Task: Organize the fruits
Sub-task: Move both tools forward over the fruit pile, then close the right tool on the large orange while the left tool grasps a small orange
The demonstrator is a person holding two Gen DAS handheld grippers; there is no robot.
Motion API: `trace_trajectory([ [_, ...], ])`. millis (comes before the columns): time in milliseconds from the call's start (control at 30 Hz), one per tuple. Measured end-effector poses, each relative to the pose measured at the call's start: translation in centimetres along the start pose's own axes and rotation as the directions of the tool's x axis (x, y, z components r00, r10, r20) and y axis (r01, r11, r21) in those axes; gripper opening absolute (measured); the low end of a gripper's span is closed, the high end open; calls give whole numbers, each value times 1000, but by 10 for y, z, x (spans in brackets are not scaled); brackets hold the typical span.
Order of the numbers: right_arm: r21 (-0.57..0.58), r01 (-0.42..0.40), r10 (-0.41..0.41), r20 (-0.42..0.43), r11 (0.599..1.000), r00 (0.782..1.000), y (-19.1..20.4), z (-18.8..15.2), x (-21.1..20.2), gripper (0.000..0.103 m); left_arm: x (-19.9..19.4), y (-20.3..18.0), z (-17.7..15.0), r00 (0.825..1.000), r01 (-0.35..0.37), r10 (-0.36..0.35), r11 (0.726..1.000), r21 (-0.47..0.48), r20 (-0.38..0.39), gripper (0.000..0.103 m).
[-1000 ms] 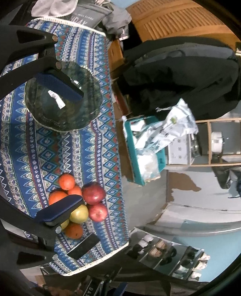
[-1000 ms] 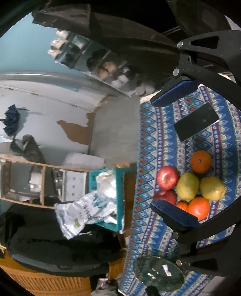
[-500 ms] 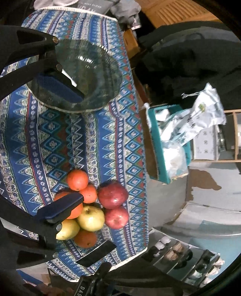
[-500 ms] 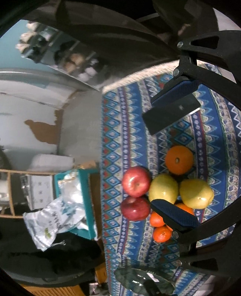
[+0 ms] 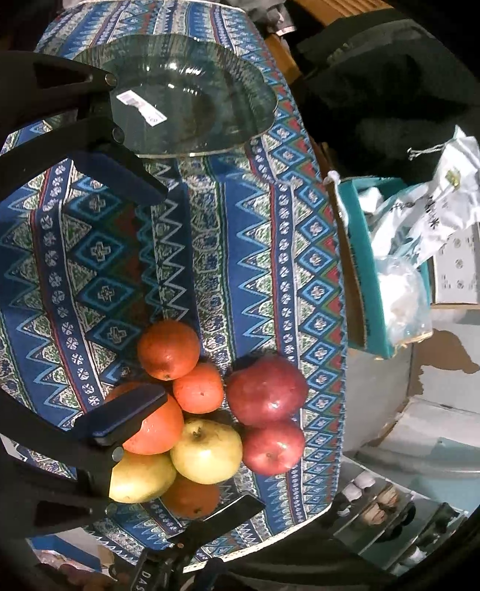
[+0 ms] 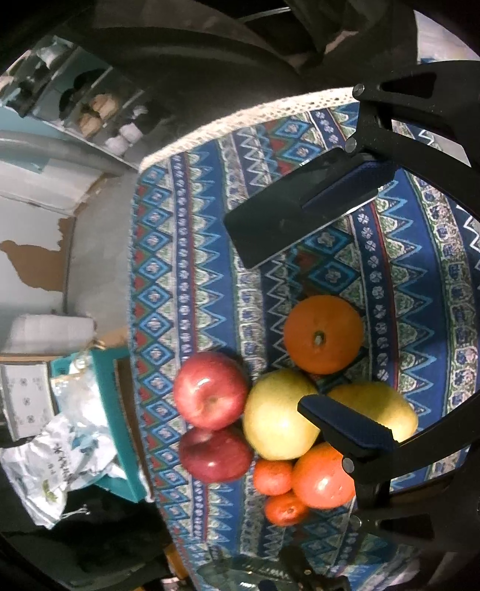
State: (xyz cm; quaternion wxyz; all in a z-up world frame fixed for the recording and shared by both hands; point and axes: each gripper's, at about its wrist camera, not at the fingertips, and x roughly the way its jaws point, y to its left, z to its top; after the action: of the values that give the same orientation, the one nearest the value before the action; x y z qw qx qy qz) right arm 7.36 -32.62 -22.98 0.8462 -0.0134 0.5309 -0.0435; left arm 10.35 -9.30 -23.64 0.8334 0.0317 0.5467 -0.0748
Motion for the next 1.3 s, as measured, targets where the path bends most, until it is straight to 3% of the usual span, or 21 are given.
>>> trace_trajectory([
  [267,5,-9,10,-37,1000,999,0,-2,18,95,19,-1,0,999,28,-28,999,-21,-34,98],
  [400,1,-22,22,-55,1000,998,2,-2,26,94,29,-4,-2,997,34,-35,999,-19,-62,88],
  [867,5,-68,68,-123,998,990,3,-6,55,90,48,-8,0,986,138,-143,989,-60,-83,85],
  [933,12,-91,91,-146,996,985,3,-8,61,83,51,-6,0,983,158,-164,985,-70,-82,83],
  [1067,43,-127,133,-175,991,976,2,-11,68,75,53,-3,0,975,200,-207,976,-85,-84,76],
  [1133,43,-140,145,-170,989,975,3,-11,68,66,51,-6,-1,972,213,-220,974,-83,-80,71],
  [1300,14,-120,121,-156,993,980,9,-9,63,65,47,-11,-2,965,247,-251,967,-55,-77,49],
])
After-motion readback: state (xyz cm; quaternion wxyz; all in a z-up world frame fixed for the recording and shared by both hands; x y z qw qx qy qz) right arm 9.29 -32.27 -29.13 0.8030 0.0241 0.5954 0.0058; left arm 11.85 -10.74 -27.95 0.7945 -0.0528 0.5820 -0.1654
